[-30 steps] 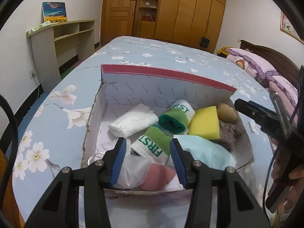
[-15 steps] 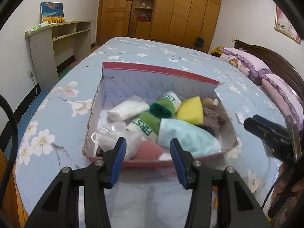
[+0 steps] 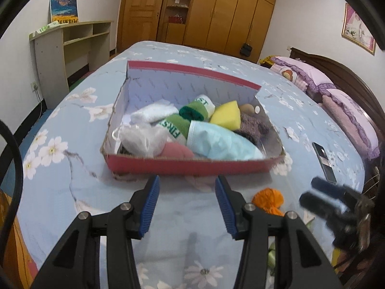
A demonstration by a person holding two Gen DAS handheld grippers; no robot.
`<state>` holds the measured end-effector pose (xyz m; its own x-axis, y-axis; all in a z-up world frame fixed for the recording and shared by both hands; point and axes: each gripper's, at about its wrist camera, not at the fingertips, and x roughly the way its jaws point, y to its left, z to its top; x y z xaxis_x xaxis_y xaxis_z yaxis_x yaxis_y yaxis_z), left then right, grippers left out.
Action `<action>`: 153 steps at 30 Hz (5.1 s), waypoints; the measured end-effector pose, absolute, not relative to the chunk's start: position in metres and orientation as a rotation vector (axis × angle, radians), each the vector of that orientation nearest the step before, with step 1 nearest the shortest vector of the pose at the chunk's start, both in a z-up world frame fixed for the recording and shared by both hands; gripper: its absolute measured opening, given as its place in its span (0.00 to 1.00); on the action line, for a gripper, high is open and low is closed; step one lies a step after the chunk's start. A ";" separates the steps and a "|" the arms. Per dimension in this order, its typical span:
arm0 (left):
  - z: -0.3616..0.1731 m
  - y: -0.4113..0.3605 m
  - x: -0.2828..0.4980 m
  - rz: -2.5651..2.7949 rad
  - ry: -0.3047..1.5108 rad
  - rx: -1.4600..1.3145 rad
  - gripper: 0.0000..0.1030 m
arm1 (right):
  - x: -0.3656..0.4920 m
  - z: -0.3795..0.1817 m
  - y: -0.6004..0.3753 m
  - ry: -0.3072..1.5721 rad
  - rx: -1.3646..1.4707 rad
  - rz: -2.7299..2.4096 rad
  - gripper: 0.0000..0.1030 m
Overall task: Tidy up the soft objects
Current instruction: 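Withdraw both grippers from the box toward the ribbon and orange bow, then grasp the green satin ribbon bow with the right gripper, then grasp the orange cloth bow with the left gripper while the right holds the green ribbon, then carry the orange bow and green ribbon over the box with both grippers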
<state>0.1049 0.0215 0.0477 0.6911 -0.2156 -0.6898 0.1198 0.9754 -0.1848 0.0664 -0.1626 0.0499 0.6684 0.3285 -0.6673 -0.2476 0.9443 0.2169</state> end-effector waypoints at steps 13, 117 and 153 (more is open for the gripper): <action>0.032 0.028 0.075 -0.175 0.815 -0.150 0.49 | 0.026 0.016 -0.147 0.844 0.054 0.330 0.65; 0.011 -0.079 0.086 -0.255 0.831 0.058 0.27 | 0.020 -0.001 -0.206 0.806 0.173 0.282 0.13; 0.084 -0.006 0.115 -0.181 0.723 0.000 0.27 | 0.094 0.095 -0.144 0.714 0.078 0.426 0.13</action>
